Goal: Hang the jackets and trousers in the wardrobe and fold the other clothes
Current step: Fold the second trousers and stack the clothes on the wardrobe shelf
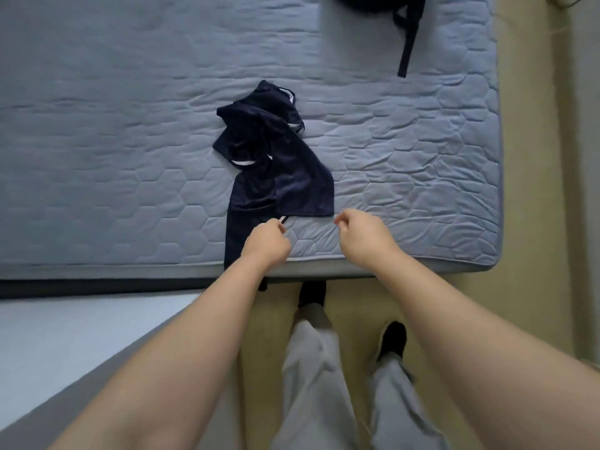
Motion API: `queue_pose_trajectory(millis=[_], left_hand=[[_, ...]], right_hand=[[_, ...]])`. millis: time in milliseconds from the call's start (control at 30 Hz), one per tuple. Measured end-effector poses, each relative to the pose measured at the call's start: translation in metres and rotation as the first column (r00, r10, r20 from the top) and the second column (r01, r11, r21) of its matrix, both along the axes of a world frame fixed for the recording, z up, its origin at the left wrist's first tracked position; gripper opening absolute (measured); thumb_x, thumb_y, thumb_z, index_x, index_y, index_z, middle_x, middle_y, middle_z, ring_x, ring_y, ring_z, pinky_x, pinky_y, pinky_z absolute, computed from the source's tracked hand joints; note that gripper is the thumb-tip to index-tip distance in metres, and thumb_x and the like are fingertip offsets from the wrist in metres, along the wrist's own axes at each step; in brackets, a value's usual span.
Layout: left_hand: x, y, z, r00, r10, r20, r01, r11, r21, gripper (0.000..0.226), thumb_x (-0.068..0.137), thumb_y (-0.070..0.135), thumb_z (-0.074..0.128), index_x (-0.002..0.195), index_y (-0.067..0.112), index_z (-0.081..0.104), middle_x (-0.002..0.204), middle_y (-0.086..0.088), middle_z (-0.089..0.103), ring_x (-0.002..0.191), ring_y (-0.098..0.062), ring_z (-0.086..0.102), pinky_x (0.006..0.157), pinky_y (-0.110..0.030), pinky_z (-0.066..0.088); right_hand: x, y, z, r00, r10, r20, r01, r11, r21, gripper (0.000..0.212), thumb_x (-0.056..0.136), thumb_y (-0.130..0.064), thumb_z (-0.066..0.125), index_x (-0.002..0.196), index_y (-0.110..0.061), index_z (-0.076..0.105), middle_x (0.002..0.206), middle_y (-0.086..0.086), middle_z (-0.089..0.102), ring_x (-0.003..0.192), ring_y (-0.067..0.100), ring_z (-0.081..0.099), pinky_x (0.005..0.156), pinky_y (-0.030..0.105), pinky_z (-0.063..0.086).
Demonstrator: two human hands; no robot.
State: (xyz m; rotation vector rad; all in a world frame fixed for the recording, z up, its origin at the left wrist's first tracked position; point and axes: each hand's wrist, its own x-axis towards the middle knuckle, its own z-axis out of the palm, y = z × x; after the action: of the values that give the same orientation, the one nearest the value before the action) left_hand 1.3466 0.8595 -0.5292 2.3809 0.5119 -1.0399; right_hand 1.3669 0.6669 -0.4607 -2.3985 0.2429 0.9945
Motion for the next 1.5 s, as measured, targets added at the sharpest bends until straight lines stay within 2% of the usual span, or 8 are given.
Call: queue_pose_trajectory(millis=[367,467,667,867,1033,1200,1400,1500], left_hand=[[0.093,0.016,-0.180,0.972,0.230,0.040,-0.234,0.953,0.191,0.105,0.081,0.056,0.074,0.158,0.017,0.015,0.168,-0.009,0.000,0.153,-0.036,0.005,0.112,-0.052,0.033],[0.103,0.014,-0.207,0.972,0.234,0.012,-0.233,0.958,0.169,0.122,0.077,0.064,0.074,0.161,0.016,-0.001,0.168,-0.006,0.010,0.153,-0.033,0.009,0.114,-0.057,0.029],[0.109,0.006,-0.213,0.961,0.254,0.108,-0.258,0.966,0.027,0.031,0.087,0.020,0.058,0.116,0.011,0.058,0.125,-0.016,0.063,0.117,-0.040,0.056,0.094,-0.041,0.045],[0.088,-0.021,-0.082,0.885,0.427,0.184,-0.306,0.833,-0.460,0.024,0.067,0.017,0.051,0.077,0.034,0.064,0.070,0.018,0.066,0.072,-0.007,0.059,0.060,-0.025,0.046],[0.053,-0.023,0.070,0.792,0.561,0.242,-0.304,0.705,-0.641,0.041,0.051,0.007,0.053,0.074,0.035,0.071,0.081,0.009,0.067,0.073,-0.009,0.059,0.060,-0.021,0.048],[0.012,-0.031,0.234,0.776,0.595,0.210,-0.222,0.570,-0.791,0.034,0.043,-0.004,0.048,0.059,0.019,0.069,0.058,0.004,0.058,0.054,-0.012,0.054,0.049,-0.019,0.042],[-0.058,-0.063,0.369,0.897,0.408,0.171,-0.026,0.434,-0.900,0.037,0.041,-0.005,0.047,0.074,-0.007,0.062,0.074,-0.017,0.052,0.062,-0.027,0.049,0.054,-0.027,0.038],[-0.083,-0.072,0.396,0.930,0.350,0.109,-0.050,0.416,-0.908,0.033,0.040,0.008,0.058,0.068,-0.009,0.054,0.065,-0.011,0.052,0.056,-0.023,0.049,0.049,-0.025,0.037]], right_hand=[[0.024,0.011,-0.132,0.983,0.017,-0.185,-0.035,0.995,-0.093,0.038,0.100,-0.010,0.042,0.135,-0.012,0.056,0.135,0.013,0.060,0.126,0.032,0.054,0.101,0.037,0.045],[0.029,0.008,-0.149,0.983,0.026,-0.184,-0.043,0.995,-0.087,0.038,0.102,-0.013,0.041,0.137,-0.016,0.053,0.136,0.010,0.059,0.124,0.030,0.055,0.098,0.037,0.045],[0.030,-0.005,-0.146,0.984,-0.003,-0.177,-0.003,0.999,-0.036,0.037,0.104,-0.024,0.040,0.139,-0.018,0.051,0.134,0.008,0.060,0.118,0.027,0.058,0.099,0.040,0.049],[0.026,-0.026,-0.073,0.962,-0.247,-0.118,0.254,0.966,0.048,0.039,0.104,-0.036,0.047,0.132,-0.011,0.057,0.125,0.009,0.064,0.115,0.029,0.060,0.103,0.042,0.047],[0.019,-0.044,0.026,0.721,-0.635,-0.278,0.691,0.687,0.223,0.049,0.101,-0.058,0.042,0.119,-0.016,0.059,0.110,0.004,0.057,0.101,0.024,0.056,0.087,0.041,0.051],[-0.023,-0.051,0.122,0.562,-0.544,-0.623,0.826,0.415,0.383,0.076,0.092,-0.079,0.035,0.124,-0.017,0.064,0.122,0.007,0.066,0.112,0.028,0.062,0.100,0.046,0.049],[-0.051,-0.072,0.207,0.567,-0.527,-0.634,0.798,0.160,0.581,0.076,0.103,-0.065,0.018,0.097,-0.012,0.072,0.115,0.016,0.070,0.090,0.029,0.071,0.076,0.033,0.056],[-0.049,-0.076,0.245,0.635,-0.525,-0.567,0.755,0.267,0.599,0.047,0.108,-0.032,0.035,0.081,-0.005,0.064,0.074,0.010,0.073,0.070,0.021,0.072,0.066,0.026,0.052]])
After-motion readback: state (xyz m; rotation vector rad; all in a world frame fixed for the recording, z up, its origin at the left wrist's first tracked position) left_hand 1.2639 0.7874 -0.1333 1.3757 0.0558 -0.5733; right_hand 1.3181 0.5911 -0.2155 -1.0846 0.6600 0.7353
